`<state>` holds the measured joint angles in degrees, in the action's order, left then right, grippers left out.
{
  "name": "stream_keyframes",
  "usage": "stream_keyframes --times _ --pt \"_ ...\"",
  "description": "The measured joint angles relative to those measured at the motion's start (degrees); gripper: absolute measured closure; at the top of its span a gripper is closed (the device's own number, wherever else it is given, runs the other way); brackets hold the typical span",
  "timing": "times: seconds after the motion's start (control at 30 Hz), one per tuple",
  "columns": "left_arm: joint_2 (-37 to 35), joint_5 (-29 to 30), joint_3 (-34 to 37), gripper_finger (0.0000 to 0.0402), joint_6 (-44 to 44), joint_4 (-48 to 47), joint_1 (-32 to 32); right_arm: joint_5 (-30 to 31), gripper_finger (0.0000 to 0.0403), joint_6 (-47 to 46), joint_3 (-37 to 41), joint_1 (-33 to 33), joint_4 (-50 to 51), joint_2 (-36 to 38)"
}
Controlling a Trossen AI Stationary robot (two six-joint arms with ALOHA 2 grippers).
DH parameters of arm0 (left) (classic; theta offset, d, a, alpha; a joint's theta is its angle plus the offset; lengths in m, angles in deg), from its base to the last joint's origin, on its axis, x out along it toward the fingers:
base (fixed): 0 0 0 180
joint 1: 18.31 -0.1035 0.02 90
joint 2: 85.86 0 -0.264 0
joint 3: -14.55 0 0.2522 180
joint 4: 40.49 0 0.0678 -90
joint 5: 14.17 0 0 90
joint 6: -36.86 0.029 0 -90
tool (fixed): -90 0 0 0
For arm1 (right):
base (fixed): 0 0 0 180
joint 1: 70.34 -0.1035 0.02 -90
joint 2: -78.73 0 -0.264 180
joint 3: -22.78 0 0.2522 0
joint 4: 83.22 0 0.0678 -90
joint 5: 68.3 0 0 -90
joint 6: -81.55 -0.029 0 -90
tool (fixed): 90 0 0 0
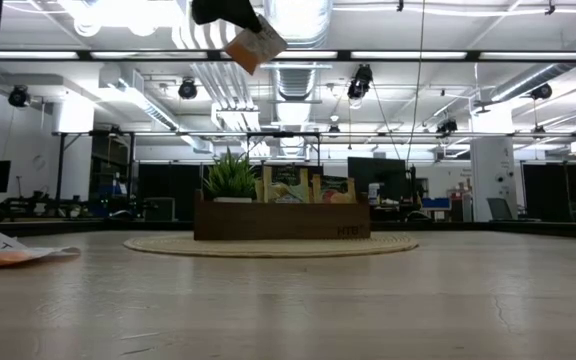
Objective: Pick & Place Tea
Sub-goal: Put the white tea bag into the left section of the wooden organizer
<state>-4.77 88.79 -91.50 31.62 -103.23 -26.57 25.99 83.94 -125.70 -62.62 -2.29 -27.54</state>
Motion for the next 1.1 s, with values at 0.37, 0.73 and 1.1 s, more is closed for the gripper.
stream_keyframes --times 0.37,0.73,1.1 --pt "-6.36 -0.41 13.36 0.0401 -5.53 9.26 0.00 0.23 0.0232 -0.94 0.00 0.01 0.34 5.94" --pt "-15.08 0.02 36.07 0.0401 -13.11 28.85 -0.02 0.24 0.0242 -0.93 0.00 0.00 0.69 6.04" --pt "-19.22 1.29 56.13 0.0401 -18.62 54.05 -1.09 0.24 0.0256 -1.10 0.02 0.00 1.42 5.27"
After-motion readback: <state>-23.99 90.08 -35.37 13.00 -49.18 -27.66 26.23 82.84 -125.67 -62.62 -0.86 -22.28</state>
